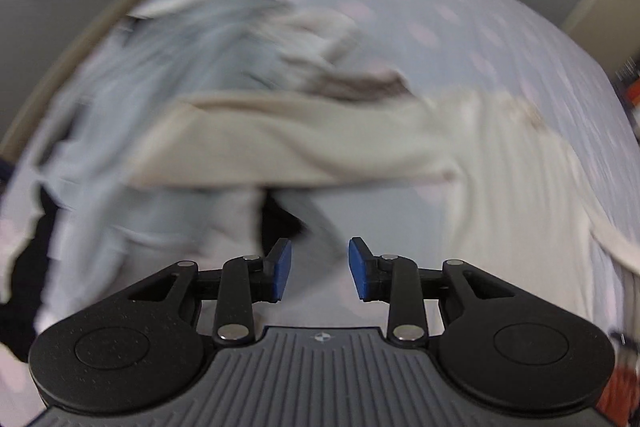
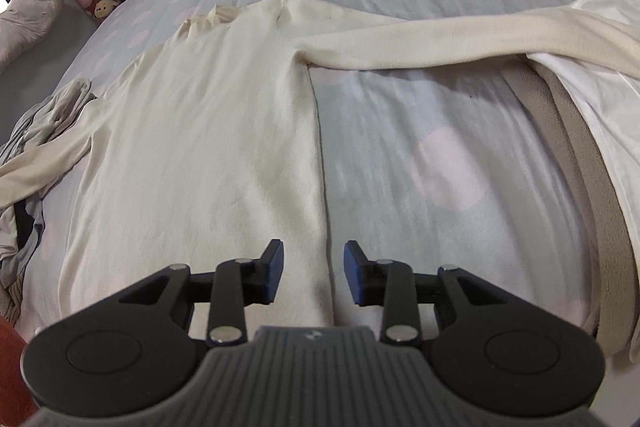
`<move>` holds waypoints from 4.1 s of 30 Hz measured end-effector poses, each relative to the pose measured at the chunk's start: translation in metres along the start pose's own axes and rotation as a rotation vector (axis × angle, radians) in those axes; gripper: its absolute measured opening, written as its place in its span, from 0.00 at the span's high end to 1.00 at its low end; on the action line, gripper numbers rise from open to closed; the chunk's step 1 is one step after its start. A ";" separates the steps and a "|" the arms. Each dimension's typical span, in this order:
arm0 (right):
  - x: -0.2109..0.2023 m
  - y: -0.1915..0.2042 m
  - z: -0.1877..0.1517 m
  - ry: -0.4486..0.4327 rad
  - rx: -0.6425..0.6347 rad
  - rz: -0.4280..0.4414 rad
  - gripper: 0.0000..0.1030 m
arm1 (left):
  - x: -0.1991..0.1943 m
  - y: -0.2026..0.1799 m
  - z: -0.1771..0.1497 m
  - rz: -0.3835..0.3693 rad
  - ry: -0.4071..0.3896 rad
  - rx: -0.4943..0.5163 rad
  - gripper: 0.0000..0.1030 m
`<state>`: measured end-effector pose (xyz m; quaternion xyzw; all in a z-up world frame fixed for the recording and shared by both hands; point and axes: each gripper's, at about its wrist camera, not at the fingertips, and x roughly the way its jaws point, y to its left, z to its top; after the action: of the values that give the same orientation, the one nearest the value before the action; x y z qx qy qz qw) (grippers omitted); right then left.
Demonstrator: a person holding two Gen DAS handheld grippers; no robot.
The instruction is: Fold clothes
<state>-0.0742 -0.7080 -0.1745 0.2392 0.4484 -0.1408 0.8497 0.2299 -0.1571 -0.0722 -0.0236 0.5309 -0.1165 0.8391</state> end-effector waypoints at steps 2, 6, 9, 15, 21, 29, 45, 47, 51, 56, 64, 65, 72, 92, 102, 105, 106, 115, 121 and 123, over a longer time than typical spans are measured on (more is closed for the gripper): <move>0.001 0.003 0.000 -0.001 -0.015 -0.009 0.64 | -0.008 0.024 0.010 0.036 -0.045 -0.033 0.58; 0.006 0.008 0.000 0.006 -0.046 -0.039 0.64 | -0.008 0.069 0.024 0.075 -0.094 -0.118 0.57; 0.009 0.012 0.000 0.011 -0.070 -0.061 0.64 | -0.002 0.097 0.026 0.071 -0.109 -0.204 0.57; 0.016 0.020 0.001 0.021 -0.117 -0.105 0.64 | 0.025 0.119 0.019 0.017 -0.117 -0.297 0.59; 0.020 0.022 0.002 0.043 -0.118 -0.104 0.62 | 0.019 0.109 0.025 -0.041 -0.205 -0.279 0.92; 0.027 0.026 0.004 0.073 -0.138 -0.093 0.60 | -0.039 0.039 0.066 -0.089 -0.401 -0.118 1.00; 0.017 0.004 0.001 0.029 -0.039 0.091 0.59 | -0.037 -0.106 0.107 -0.005 -0.333 0.141 0.96; 0.016 0.002 0.001 0.024 -0.026 0.104 0.59 | -0.023 -0.101 0.099 0.019 -0.287 0.141 0.88; 0.016 0.001 0.001 0.018 -0.011 0.111 0.58 | 0.002 -0.089 0.085 0.052 -0.215 0.124 0.84; 0.017 0.003 0.005 0.038 -0.033 0.083 0.58 | 0.025 -0.076 0.062 0.101 -0.145 0.127 0.84; 0.029 0.064 0.028 0.001 -0.154 0.104 0.59 | 0.041 -0.045 0.017 0.129 -0.110 0.212 0.83; 0.034 0.077 0.033 -0.003 -0.173 0.130 0.59 | 0.042 -0.040 0.013 0.128 -0.113 0.224 0.83; 0.085 0.204 0.068 0.005 -0.357 0.329 0.60 | 0.048 -0.008 0.005 0.059 -0.169 0.221 0.82; 0.238 0.484 0.125 0.048 -0.650 0.663 0.60 | 0.098 0.038 0.028 -0.052 -0.192 0.153 0.89; 0.282 0.524 0.135 0.093 -0.709 0.753 0.43 | 0.115 0.052 0.026 -0.069 -0.172 0.154 0.91; 0.288 0.530 0.139 0.102 -0.724 0.801 0.42 | 0.116 0.054 0.026 -0.077 -0.168 0.148 0.91; 0.288 0.531 0.139 0.119 -0.727 0.830 0.50 | 0.116 0.055 0.026 -0.079 -0.167 0.143 0.91; 0.258 0.511 0.137 0.090 -0.738 0.867 0.96 | 0.110 0.049 0.028 -0.060 -0.151 0.120 0.91; 0.210 0.492 0.151 0.026 -0.716 0.831 0.97 | 0.087 0.028 0.024 -0.047 -0.184 0.162 0.90; 0.188 0.487 0.159 -0.004 -0.716 0.810 0.97 | 0.076 0.022 0.022 -0.050 -0.201 0.166 0.90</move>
<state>0.3622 -0.3853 -0.1175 0.0883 0.3387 0.3591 0.8652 0.2847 -0.1548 -0.1336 0.0211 0.4321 -0.1781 0.8838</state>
